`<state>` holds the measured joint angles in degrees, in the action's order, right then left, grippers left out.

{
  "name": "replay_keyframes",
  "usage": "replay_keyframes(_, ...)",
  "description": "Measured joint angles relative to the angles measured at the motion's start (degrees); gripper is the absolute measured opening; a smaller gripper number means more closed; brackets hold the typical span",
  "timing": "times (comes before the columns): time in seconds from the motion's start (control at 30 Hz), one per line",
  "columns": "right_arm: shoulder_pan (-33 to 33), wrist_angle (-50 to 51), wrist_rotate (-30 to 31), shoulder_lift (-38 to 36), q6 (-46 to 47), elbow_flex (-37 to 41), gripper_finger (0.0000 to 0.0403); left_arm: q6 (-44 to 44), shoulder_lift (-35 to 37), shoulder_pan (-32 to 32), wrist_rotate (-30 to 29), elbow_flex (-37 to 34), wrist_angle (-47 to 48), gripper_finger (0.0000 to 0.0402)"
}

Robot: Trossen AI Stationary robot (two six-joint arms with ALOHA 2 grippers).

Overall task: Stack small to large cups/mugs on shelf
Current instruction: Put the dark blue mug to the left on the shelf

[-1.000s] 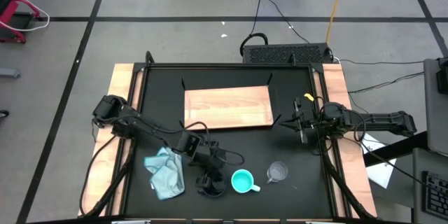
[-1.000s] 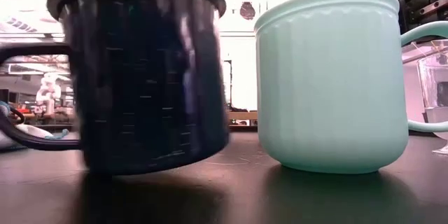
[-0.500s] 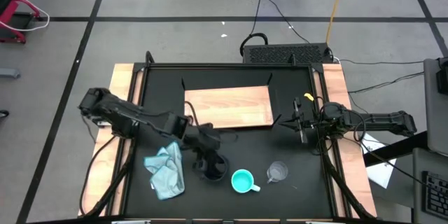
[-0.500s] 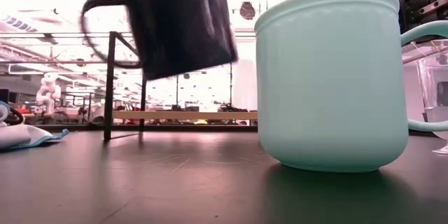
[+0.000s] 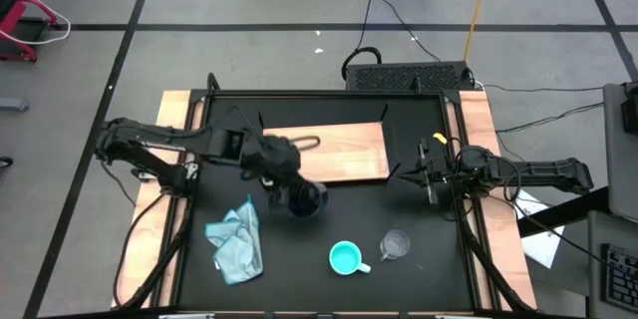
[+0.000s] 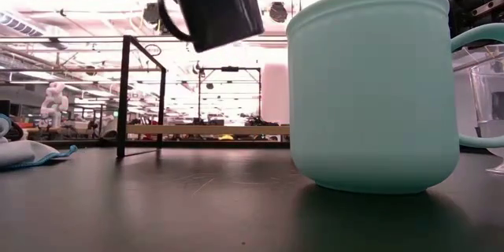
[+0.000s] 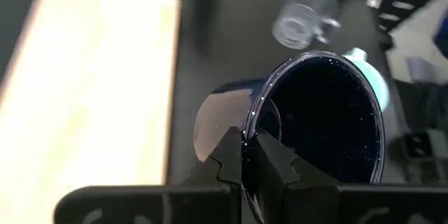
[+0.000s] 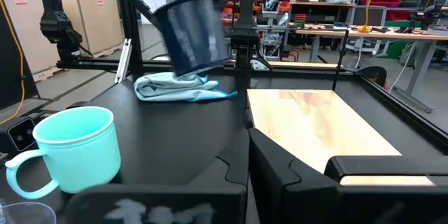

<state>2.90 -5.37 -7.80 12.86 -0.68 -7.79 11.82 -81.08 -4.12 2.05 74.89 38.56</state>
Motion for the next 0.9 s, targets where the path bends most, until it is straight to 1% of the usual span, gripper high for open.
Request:
replay_keyframes(0.13, 0.00, -0.03, 0.01, 0.00, -0.01, 0.00, 0.0000, -0.99, 1.02, 3.91, 0.27, 0.00, 0.46, 0.0016)
replay_keyframes(0.4, 0.00, -0.06, 0.01, 0.00, -0.01, 0.00, 0.0000, -5.87, 1.03, 11.02, 5.99, 0.02, 0.80, 0.0015)
replay_keyframes(0.5, 0.00, -0.04, 0.00, 0.00, -0.01, 0.00, 0.0000, -5.37, 0.99, 14.13, 6.97, 0.02, 2.91, 0.0015)
replay_keyframes(0.6, 0.00, -0.04, 0.01, 0.00, -0.01, 0.00, 0.0000, -4.03, 0.99, 17.46, 8.58, 0.93, 7.29, 0.0015)
replay_keyframes(0.8, 0.00, -0.25, 0.01, 0.00, -0.01, 0.00, 0.0000, -0.62, 0.97, 22.16, 9.37, 4.68, 14.82, 0.0015)
replay_keyframes(0.9, 0.00, -0.52, 0.01, 0.00, -0.01, 0.00, 0.0000, 1.68, 0.99, 23.82, 10.18, 6.27, 16.16, 0.0015)
